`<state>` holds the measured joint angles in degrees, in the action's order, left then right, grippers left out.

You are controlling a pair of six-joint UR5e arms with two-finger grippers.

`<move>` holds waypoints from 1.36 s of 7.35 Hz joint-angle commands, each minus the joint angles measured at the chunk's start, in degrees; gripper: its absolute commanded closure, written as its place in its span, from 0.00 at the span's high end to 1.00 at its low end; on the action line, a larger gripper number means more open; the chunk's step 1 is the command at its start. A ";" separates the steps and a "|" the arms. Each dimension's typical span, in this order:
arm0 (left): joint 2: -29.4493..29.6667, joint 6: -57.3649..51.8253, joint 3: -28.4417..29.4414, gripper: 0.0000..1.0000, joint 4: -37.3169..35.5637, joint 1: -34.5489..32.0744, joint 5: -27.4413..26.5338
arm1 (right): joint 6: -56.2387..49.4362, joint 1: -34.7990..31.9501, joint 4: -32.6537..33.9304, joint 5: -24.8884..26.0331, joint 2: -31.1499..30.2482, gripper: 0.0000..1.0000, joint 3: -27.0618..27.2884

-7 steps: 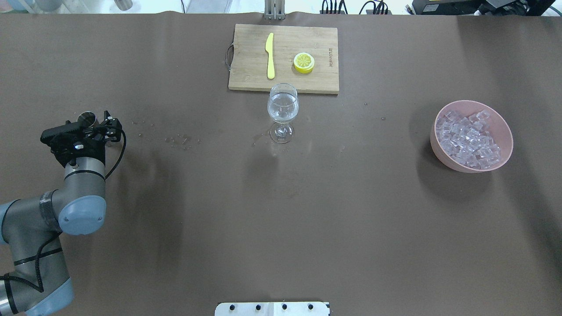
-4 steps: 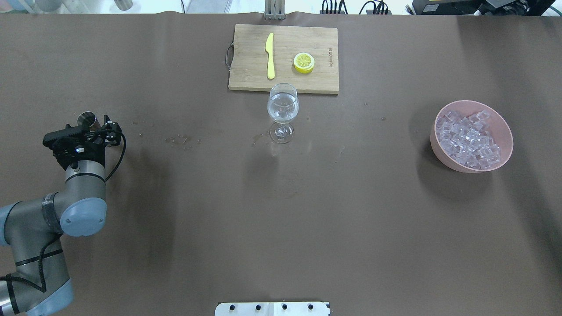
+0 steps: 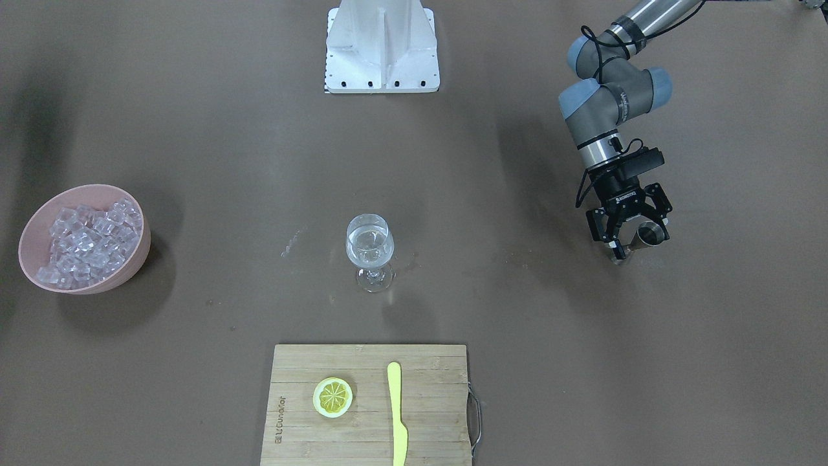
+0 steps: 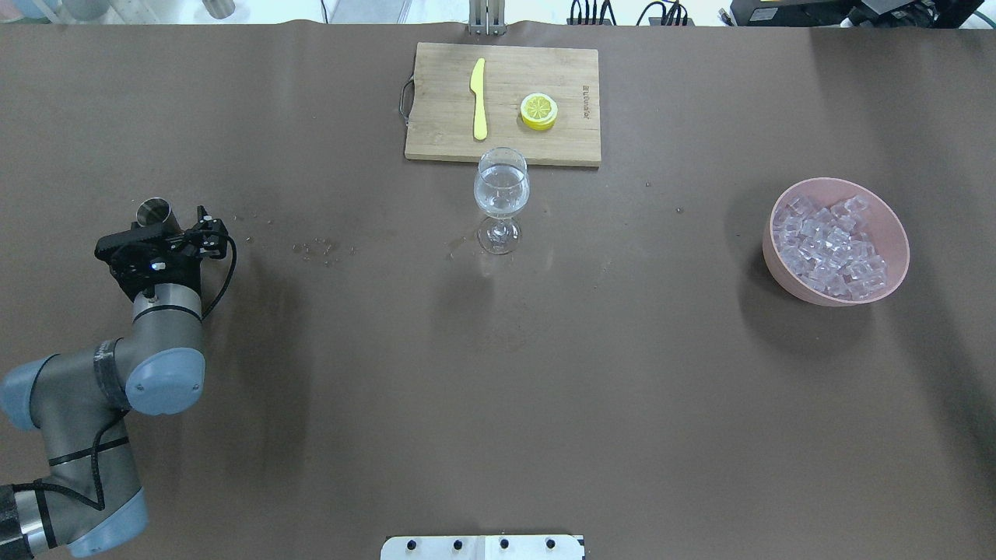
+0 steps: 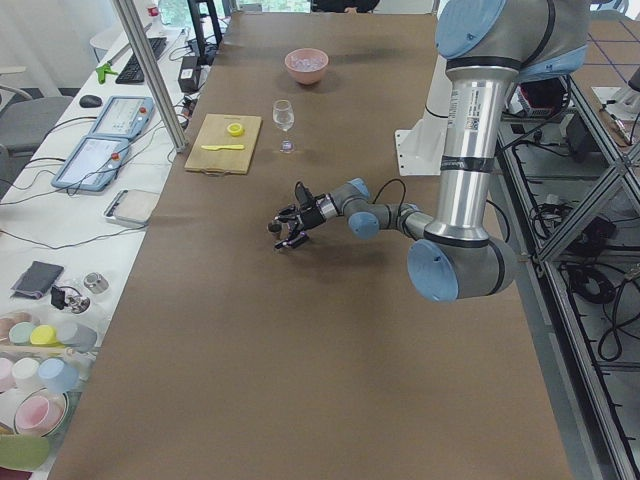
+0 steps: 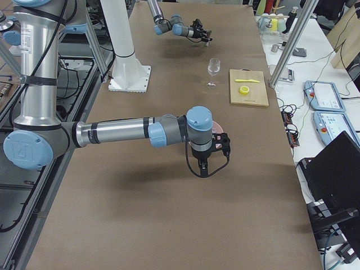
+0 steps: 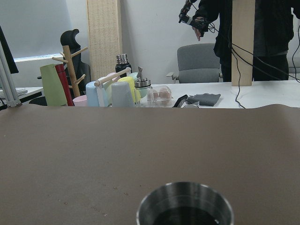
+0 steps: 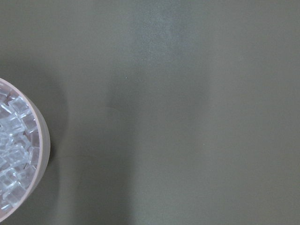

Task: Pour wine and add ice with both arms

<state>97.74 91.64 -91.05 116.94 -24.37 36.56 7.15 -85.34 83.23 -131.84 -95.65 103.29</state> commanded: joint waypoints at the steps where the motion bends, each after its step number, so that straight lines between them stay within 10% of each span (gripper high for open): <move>1: 1.14 -0.50 4.02 0.97 4.23 0.03 0.18 | 0.05 0.00 -0.09 0.00 0.02 1.00 -0.10; 6: 0.44 -0.68 3.95 0.63 9.08 -0.06 0.26 | 0.05 0.00 -0.09 0.00 0.11 1.00 -0.11; 10: 0.17 -0.76 3.95 0.59 9.18 0.03 0.87 | 0.23 0.00 -0.09 0.00 0.20 1.00 -0.11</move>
<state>97.99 90.90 -87.23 126.09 -24.36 36.99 7.38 -85.34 83.14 -131.83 -95.51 103.18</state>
